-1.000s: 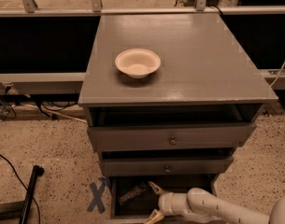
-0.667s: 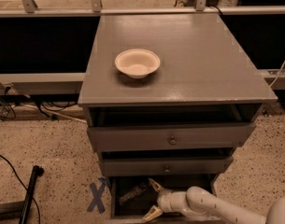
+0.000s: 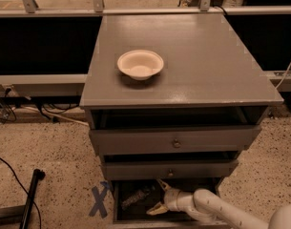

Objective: Pick water bottle from bottom drawer and place on counter

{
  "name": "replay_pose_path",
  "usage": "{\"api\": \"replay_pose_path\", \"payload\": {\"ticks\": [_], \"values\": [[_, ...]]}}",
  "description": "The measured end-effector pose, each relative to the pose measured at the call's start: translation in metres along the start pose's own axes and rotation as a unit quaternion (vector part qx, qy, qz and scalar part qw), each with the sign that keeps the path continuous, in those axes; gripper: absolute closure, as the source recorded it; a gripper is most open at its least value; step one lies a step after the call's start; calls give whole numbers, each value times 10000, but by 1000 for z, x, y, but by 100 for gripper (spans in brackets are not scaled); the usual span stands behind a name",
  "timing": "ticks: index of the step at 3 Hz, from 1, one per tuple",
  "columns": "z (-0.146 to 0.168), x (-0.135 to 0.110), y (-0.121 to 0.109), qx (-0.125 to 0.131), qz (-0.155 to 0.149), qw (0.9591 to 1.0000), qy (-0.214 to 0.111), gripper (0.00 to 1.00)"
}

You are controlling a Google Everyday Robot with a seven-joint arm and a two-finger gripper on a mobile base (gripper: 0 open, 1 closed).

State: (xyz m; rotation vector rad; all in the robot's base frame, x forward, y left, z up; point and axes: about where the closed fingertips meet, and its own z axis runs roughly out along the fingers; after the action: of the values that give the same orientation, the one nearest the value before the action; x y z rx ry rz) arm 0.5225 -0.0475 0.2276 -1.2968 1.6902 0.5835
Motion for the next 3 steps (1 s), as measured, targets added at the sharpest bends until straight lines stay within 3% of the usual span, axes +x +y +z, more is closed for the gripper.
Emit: {"api": "replay_pose_path", "payload": {"ticks": [1,3], "values": [[6,8,-7,109,259,9996,-49,15],[42,17,-2,69,52,9995,313,15]]}}
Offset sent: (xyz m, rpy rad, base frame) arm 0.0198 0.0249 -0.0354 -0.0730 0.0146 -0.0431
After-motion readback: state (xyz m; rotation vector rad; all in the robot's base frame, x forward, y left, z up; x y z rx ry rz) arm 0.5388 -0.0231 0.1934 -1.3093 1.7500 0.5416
